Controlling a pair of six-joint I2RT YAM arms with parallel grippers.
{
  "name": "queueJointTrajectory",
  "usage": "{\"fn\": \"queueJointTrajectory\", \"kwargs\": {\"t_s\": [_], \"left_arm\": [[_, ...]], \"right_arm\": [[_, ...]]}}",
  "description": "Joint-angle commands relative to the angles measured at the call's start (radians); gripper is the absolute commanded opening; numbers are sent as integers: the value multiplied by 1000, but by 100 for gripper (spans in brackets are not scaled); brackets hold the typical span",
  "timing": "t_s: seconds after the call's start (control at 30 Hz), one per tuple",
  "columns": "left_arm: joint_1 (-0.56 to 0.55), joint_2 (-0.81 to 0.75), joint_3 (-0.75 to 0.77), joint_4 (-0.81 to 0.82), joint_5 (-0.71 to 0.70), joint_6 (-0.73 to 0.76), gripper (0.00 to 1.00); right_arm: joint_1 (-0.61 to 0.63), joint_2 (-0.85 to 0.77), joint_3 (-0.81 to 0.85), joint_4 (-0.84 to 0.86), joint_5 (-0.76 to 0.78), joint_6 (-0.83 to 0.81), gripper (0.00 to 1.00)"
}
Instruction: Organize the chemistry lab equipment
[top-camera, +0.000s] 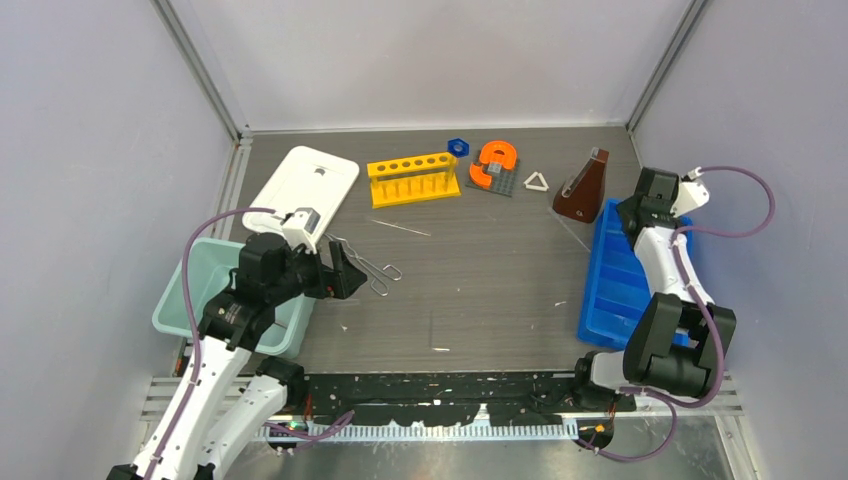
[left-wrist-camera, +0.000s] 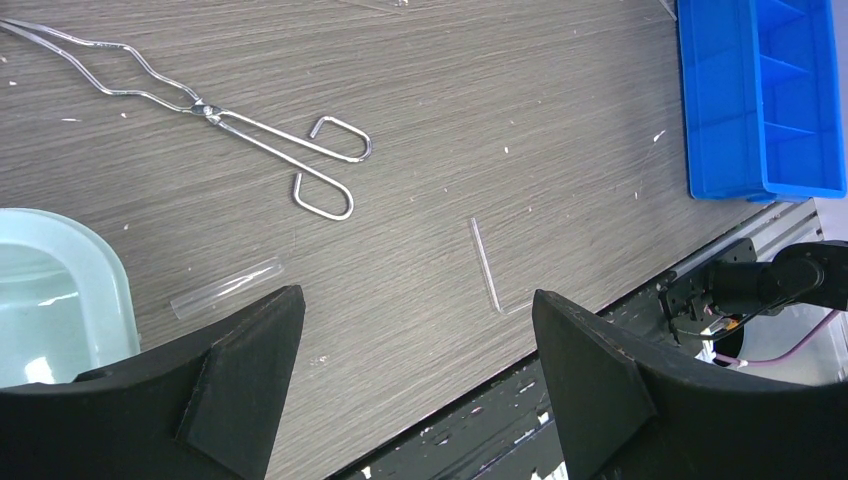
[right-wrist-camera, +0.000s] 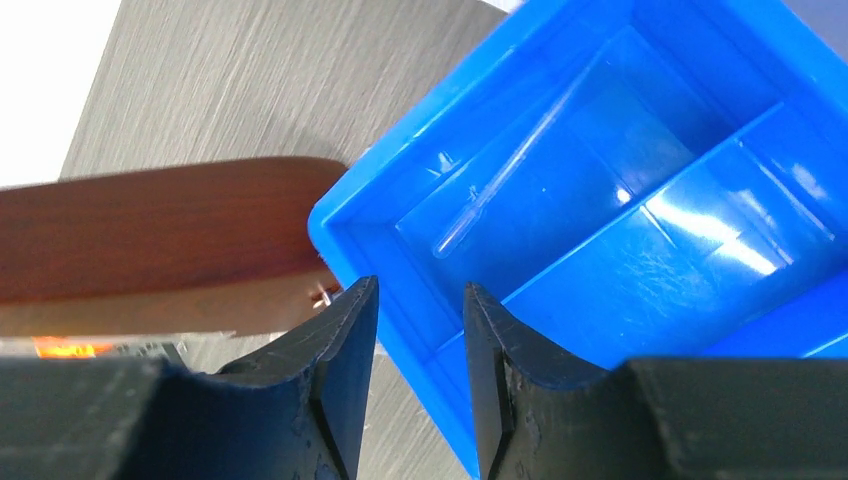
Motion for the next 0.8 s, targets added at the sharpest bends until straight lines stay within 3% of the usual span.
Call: {"fn": "queueJointTrajectory", "kwargs": {"t_s": [0.0, 0.2, 0.4, 0.5, 0.77], "left_arm": [[-3, -9, -3, 20, 13, 8, 88], [-3, -13, -3, 21, 19, 6, 87], [-3, -21, -4, 21, 19, 6, 87], [-3, -23, -4, 22, 19, 6, 87], [-3, -33, -3, 20, 11, 8, 88]], "right_arm": [[60, -42, 48, 67, -22, -191, 44], [257, -15, 42, 136, -62, -625, 44], [351, 84, 104, 61, -163, -816, 40], [359, 154, 148, -5, -170, -867, 34], [363, 297, 189, -42, -138, -1040, 30]]}}
